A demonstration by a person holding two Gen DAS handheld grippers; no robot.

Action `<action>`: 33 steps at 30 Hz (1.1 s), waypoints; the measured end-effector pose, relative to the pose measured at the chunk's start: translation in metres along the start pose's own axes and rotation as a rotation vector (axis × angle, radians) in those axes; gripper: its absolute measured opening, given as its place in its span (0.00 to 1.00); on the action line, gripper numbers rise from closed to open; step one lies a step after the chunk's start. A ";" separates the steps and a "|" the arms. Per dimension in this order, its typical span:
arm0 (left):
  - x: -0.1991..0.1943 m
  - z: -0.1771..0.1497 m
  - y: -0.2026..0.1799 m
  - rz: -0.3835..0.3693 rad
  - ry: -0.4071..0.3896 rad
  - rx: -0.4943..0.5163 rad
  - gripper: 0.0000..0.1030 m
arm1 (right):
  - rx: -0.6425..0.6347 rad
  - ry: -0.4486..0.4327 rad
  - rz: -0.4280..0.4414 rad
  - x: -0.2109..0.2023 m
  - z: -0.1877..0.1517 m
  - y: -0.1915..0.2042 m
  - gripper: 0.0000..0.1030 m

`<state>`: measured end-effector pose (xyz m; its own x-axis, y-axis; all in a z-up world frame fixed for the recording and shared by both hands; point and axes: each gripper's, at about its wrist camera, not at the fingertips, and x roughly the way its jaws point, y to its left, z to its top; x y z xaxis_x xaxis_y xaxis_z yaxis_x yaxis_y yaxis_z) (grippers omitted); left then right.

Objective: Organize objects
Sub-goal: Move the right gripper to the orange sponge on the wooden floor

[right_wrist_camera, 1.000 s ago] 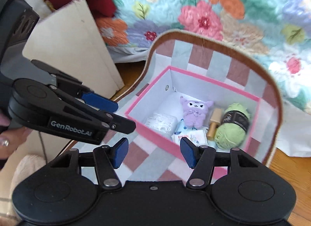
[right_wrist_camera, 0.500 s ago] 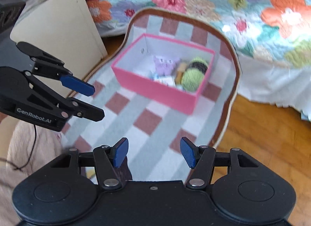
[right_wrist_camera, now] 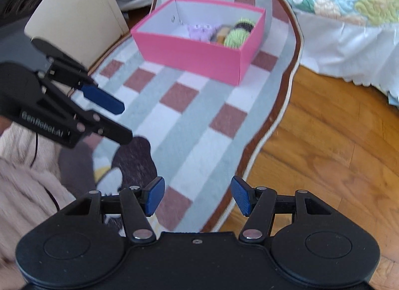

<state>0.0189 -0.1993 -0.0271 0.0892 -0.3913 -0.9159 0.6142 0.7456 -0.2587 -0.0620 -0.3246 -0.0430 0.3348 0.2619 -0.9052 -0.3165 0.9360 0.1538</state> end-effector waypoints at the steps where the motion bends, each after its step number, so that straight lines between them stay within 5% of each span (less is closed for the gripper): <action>1: 0.004 0.000 -0.005 -0.011 0.010 0.014 0.40 | 0.001 0.010 -0.002 0.003 -0.007 -0.001 0.63; 11: 0.050 -0.003 -0.052 -0.066 0.130 0.199 0.39 | 0.051 0.074 -0.011 0.023 -0.078 -0.023 0.63; 21: 0.090 -0.006 -0.103 -0.126 0.234 0.442 0.39 | 0.064 0.093 -0.033 0.032 -0.114 -0.026 0.63; 33: 0.131 -0.005 -0.135 -0.232 0.238 0.461 0.39 | 0.124 0.105 -0.121 0.046 -0.140 -0.039 0.63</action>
<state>-0.0557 -0.3484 -0.1133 -0.2348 -0.3446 -0.9089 0.8801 0.3215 -0.3493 -0.1579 -0.3817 -0.1464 0.2675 0.1265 -0.9552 -0.1654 0.9827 0.0838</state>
